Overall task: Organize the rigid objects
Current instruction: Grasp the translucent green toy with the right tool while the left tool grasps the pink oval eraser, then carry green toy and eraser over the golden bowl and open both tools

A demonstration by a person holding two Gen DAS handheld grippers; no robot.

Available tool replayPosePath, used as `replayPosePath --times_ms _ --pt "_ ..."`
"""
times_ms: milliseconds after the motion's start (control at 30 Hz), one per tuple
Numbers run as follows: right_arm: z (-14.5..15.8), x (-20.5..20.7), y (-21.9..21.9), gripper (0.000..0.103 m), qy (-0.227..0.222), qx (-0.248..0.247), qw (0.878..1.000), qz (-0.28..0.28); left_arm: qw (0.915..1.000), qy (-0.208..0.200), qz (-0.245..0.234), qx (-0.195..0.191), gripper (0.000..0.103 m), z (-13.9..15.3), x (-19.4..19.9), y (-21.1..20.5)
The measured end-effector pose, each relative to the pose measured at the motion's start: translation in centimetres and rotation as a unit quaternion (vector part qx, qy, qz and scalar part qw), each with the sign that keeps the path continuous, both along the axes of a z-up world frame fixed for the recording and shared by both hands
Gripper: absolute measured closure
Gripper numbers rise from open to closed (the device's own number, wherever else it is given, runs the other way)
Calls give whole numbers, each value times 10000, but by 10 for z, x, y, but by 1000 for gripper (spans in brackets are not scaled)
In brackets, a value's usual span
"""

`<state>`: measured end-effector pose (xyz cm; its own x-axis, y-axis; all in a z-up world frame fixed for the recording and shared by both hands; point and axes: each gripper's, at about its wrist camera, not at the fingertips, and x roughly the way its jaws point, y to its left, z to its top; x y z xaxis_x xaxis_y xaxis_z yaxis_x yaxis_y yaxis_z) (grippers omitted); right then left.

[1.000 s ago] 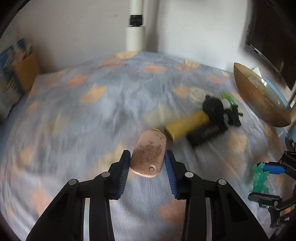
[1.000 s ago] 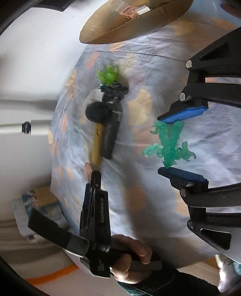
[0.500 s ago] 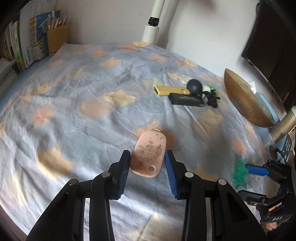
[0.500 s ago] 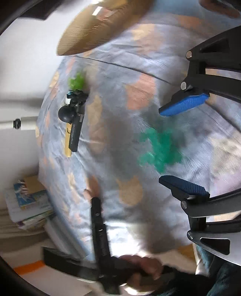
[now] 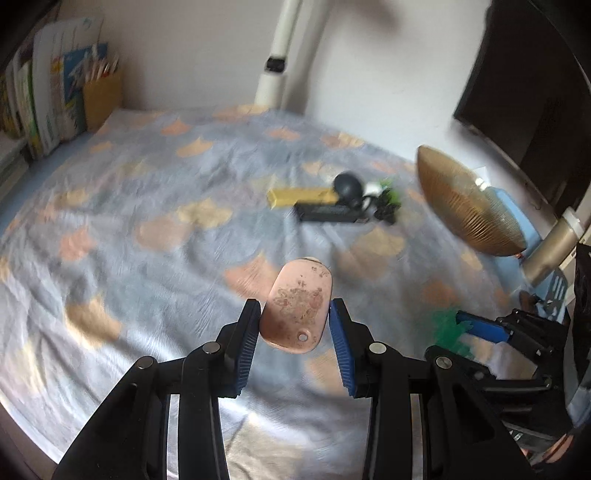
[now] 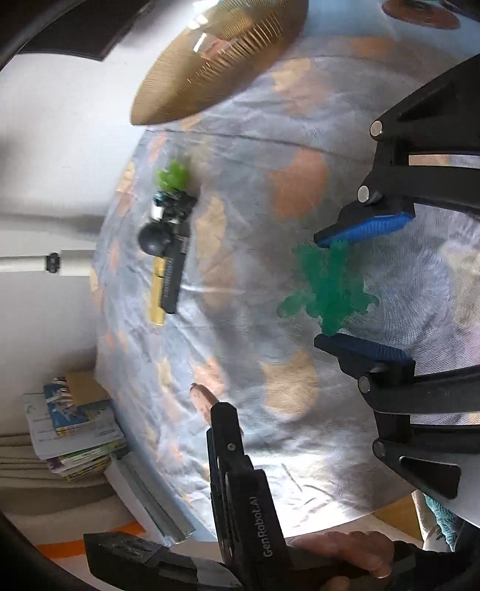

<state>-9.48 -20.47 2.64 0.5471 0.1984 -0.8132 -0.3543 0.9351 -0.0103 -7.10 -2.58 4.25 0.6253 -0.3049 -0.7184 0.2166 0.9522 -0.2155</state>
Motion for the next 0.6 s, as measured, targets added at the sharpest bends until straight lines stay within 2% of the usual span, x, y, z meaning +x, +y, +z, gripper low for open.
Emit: replayPosePath --times_ms 133,200,333,433,600 --pt "41 0 -32 56 -385 31 9987 -342 9986 -453 -257 -118 68 42 7 -26" --pt "73 2 -59 56 -721 -82 9955 -601 9959 -745 -465 -228 68 68 16 -48" --pt "117 16 -113 56 -1118 -329 9859 -1201 9897 -1041 -905 -376 68 100 40 -104" --pt "129 34 -152 56 -1050 -272 9796 -1692 9865 -1051 -1212 -328 68 102 61 -155" --pt "113 54 -189 56 -618 -192 9731 -2212 9849 -618 -1602 -235 68 73 90 -213"
